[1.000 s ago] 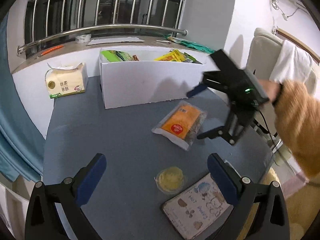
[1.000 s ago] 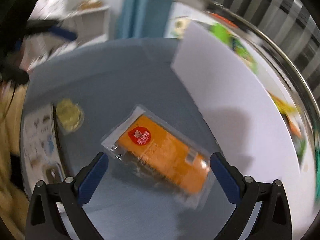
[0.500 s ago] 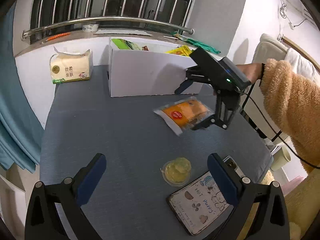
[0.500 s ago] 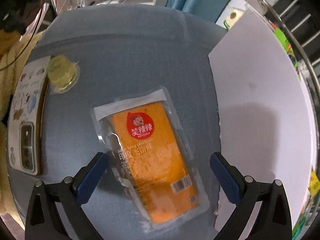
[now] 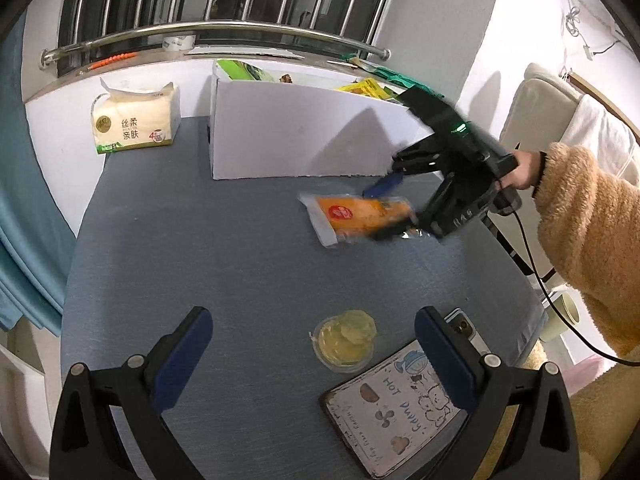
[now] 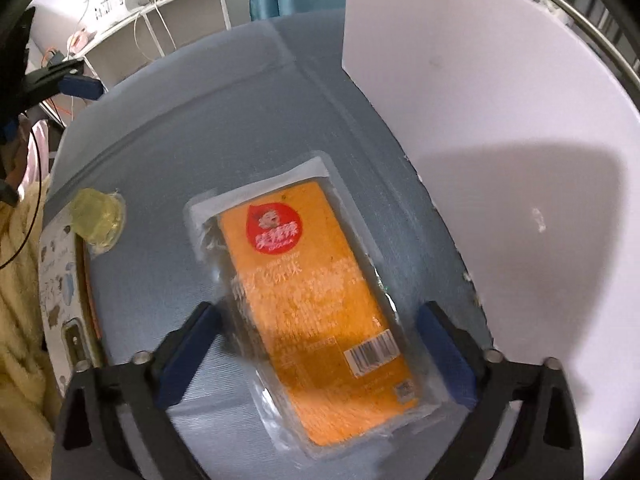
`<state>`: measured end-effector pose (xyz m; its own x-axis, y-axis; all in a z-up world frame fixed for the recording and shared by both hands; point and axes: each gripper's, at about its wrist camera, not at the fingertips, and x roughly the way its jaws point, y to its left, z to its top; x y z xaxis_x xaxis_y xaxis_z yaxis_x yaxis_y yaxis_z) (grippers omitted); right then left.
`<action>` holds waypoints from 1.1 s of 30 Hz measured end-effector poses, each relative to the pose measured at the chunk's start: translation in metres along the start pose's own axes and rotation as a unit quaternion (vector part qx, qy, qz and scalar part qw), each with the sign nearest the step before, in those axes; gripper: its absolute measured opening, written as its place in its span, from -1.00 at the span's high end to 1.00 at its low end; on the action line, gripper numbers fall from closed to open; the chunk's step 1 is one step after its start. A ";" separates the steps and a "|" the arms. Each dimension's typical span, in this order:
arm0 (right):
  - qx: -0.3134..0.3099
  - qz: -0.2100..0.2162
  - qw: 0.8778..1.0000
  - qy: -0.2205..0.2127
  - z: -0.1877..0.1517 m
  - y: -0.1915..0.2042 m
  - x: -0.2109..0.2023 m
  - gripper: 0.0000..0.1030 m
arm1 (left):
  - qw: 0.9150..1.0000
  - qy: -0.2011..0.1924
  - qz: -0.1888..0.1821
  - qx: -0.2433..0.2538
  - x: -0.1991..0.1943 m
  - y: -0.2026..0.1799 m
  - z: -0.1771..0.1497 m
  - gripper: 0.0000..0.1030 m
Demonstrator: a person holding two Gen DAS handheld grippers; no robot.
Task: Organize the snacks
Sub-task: 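Grasp the orange cake packet with the right gripper, then grasp the last jelly cup with the left gripper while the right lifts the orange packet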
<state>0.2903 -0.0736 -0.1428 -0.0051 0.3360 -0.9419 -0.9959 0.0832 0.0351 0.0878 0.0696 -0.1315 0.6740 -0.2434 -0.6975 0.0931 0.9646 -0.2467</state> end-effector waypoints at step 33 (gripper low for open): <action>0.385 -0.093 0.879 -0.266 -0.144 0.122 -0.113 -0.12 | 0.996 0.072 0.036 0.047 0.050 -0.027 -0.002 0.30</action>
<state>0.1566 -0.2370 -0.0804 0.3985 0.6239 -0.6723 -0.6177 0.7244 0.3062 0.1169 0.0310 -0.1610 0.5708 -0.1785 -0.8015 0.1204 0.9837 -0.1333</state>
